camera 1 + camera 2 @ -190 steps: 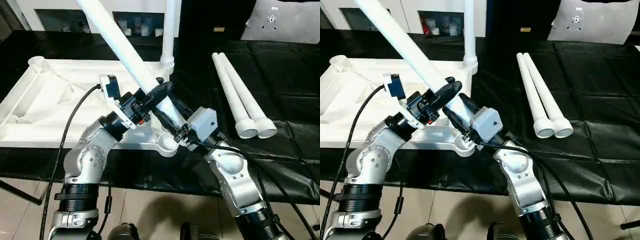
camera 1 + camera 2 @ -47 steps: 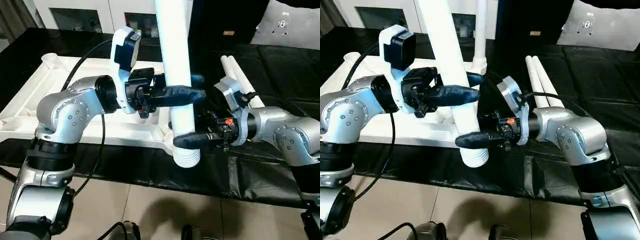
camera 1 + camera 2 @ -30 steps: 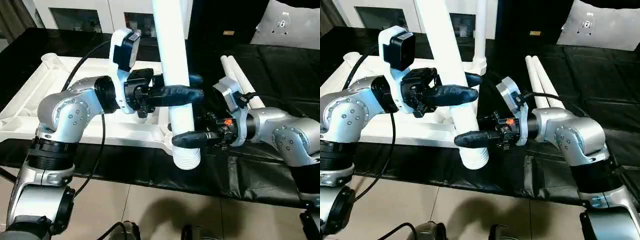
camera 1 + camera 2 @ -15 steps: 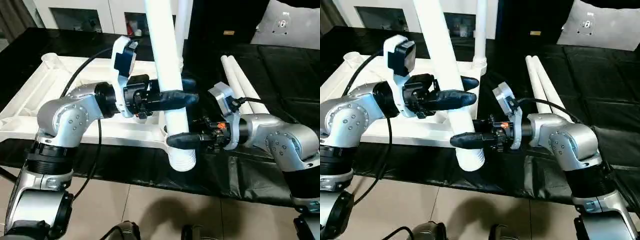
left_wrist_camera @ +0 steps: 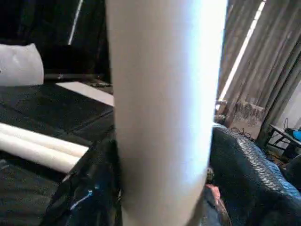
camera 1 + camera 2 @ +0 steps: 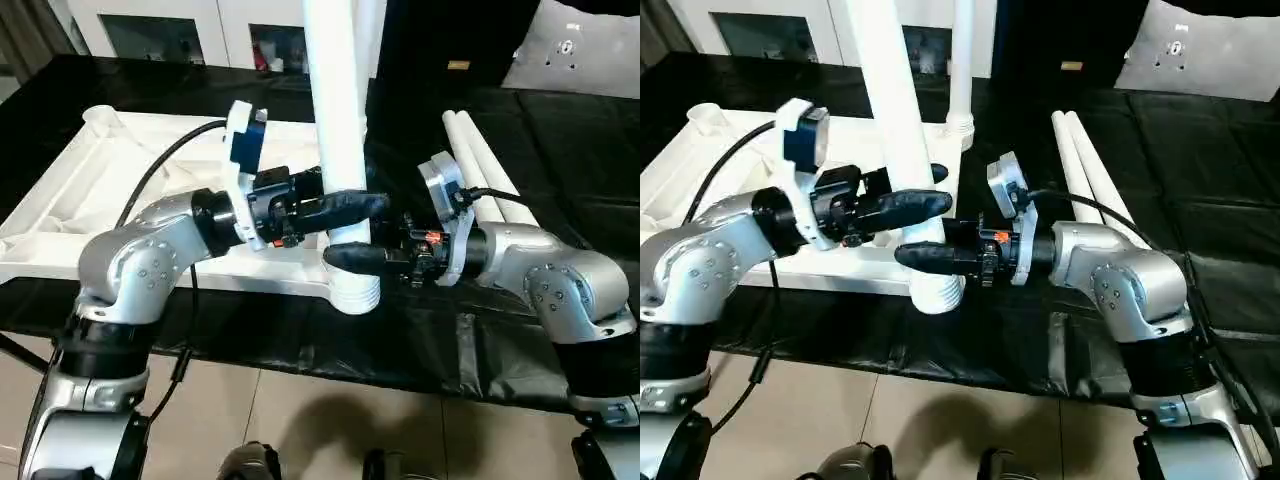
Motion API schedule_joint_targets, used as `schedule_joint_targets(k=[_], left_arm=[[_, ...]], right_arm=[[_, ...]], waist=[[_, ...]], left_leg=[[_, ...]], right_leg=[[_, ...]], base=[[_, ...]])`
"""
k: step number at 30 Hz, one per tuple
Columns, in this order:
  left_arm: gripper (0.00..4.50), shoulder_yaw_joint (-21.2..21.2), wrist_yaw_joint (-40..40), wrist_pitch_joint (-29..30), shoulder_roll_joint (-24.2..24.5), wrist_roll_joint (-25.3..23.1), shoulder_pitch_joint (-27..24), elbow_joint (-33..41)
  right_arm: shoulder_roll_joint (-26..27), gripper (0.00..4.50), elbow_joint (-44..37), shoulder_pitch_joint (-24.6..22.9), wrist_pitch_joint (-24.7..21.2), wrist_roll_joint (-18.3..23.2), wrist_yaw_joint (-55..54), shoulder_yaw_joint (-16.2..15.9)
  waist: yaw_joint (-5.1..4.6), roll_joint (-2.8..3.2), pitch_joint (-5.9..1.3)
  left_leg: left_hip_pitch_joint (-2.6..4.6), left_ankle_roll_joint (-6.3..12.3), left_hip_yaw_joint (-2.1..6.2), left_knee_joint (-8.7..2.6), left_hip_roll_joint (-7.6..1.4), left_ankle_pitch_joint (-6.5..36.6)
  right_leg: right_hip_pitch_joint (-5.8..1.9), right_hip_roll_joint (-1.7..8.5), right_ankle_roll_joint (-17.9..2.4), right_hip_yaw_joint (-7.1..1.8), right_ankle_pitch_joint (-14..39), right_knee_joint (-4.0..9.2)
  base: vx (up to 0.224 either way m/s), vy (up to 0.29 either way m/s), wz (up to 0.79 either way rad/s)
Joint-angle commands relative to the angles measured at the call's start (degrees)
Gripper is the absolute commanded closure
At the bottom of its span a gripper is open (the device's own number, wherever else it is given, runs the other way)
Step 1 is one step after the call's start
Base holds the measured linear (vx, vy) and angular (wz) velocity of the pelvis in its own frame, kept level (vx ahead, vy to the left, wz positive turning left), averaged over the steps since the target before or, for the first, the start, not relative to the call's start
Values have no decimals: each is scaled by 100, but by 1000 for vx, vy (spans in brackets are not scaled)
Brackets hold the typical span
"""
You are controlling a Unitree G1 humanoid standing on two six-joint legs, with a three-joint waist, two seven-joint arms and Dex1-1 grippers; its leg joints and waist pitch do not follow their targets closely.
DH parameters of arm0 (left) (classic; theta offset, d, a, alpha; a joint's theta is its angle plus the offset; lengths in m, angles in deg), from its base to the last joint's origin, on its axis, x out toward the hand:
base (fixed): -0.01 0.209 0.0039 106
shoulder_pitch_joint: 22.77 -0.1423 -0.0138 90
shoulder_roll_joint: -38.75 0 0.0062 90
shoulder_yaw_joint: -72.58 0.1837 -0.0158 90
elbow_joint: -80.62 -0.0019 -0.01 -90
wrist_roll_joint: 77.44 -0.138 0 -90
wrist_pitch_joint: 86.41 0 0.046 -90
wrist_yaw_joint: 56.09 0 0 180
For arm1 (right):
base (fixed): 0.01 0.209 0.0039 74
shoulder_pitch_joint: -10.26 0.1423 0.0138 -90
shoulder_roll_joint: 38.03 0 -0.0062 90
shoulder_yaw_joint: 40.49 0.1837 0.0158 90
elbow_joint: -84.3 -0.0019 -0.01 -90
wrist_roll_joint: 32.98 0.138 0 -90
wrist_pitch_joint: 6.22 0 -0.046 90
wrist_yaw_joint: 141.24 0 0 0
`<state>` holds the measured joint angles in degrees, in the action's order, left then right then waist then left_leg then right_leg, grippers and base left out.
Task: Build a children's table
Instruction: Pick table leg
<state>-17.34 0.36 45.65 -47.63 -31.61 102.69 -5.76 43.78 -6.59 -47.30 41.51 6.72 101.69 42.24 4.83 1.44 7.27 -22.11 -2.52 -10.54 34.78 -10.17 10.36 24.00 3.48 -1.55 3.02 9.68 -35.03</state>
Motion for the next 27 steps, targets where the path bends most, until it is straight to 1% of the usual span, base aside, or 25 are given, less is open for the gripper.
schedule_joint_targets(k=[1,3,6,8,9,14,15,16,18,20,21,23,24,25,27], left_arm=[[198,-35,-33,45,-28,118,-61,175],[223,-67,-74,69,-58,156,-84,197],[234,-73,-74,115,-60,206,-95,221],[251,-82,-69,137,-63,224,-96,226],[255,-95,-60,152,-66,242,-92,220],[259,-131,-37,184,-61,316,-54,145],[259,-137,-33,190,-63,325,-45,127],[259,-130,-27,189,-62,295,-19,67],[259,-120,-25,182,-60,260,-6,33],[259,-126,2,174,-71,252,13,-7],[259,-132,12,174,-75,261,14,-8],[259,-160,57,167,-76,280,26,-33],[259,-164,64,165,-73,280,30,-44],[259,-174,79,161,-66,278,44,-72],[259,-213,91,162,-69,293,80,-135]], right_arm=[[35,256,-14,-51,85,-111,-91,9],[61,256,-8,-54,113,-151,-126,-3],[80,256,12,-50,153,-188,-152,-20],[84,256,25,-48,167,-195,-163,-20],[87,257,31,-47,174,-200,-164,-21],[118,257,36,-42,177,-253,-141,1],[120,257,36,-41,175,-258,-139,5],[124,257,34,-41,183,-270,-157,7],[128,257,34,-42,191,-280,-176,9],[155,257,46,-35,238,-360,-293,7],[170,257,53,-36,243,-391,-356,8],[209,257,55,-49,180,-405,-474,30],[210,257,51,-53,164,-395,-471,32],[216,222,45,-57,142,-377,-474,41],[222,187,34,-59,103,-340,-473,63]], waist=[[-28,-35,-480],[-30,-34,-481],[-33,-36,-472],[-33,-33,-471],[-31,-27,-479],[-35,-32,-482],[-33,-28,-480],[-29,-7,-490],[-33,-19,-486],[-33,-10,-487],[-37,-26,-490],[-36,-13,-491],[-37,-17,-494],[-37,-21,-497],[-35,-13,-496]], left_leg=[[100,213,92,-384,-241,694],[100,196,97,-388,-243,700],[103,199,98,-392,-239,733],[110,191,98,-396,-240,756],[106,195,99,-393,-241,709],[101,215,98,-393,-238,672],[104,215,98,-393,-240,686],[111,209,100,-388,-242,685],[110,200,100,-395,-244,708],[109,186,100,-396,-242,724],[106,179,99,-396,-241,722],[105,179,101,-396,-240,694],[109,179,100,-395,-239,696],[107,181,98,-393,-238,692],[113,185,98,-396,-239,693]], right_leg=[[-330,411,-1170,-273,1491,413],[-328,407,-1156,-271,1509,412],[-327,409,-1120,-275,1570,425],[-323,409,-1091,-276,1640,432],[-327,409,-1099,-277,1571,422],[-329,406,-1146,-276,1442,409],[-328,409,-1149,-275,1467,413],[-328,412,-1156,-277,1464,411],[-328,405,-1154,-274,1456,415],[-326,405,-1147,-273,1482,415],[-333,408,-1142,-274,1480,416],[-328,408,-1149,-274,1453,412],[-329,405,-1154,-274,1425,409],[-334,409,-1158,-275,1417,409],[-328,404,-1164,-274,1402,408]], base=[[0,0,0],[0,0,0],[0,0,0],[0,0,0],[0,0,0],[0,0,0],[0,0,0],[0,0,0],[0,0,0],[0,0,0],[0,0,0],[0,0,0],[0,0,0],[0,0,0],[0,0,0]])
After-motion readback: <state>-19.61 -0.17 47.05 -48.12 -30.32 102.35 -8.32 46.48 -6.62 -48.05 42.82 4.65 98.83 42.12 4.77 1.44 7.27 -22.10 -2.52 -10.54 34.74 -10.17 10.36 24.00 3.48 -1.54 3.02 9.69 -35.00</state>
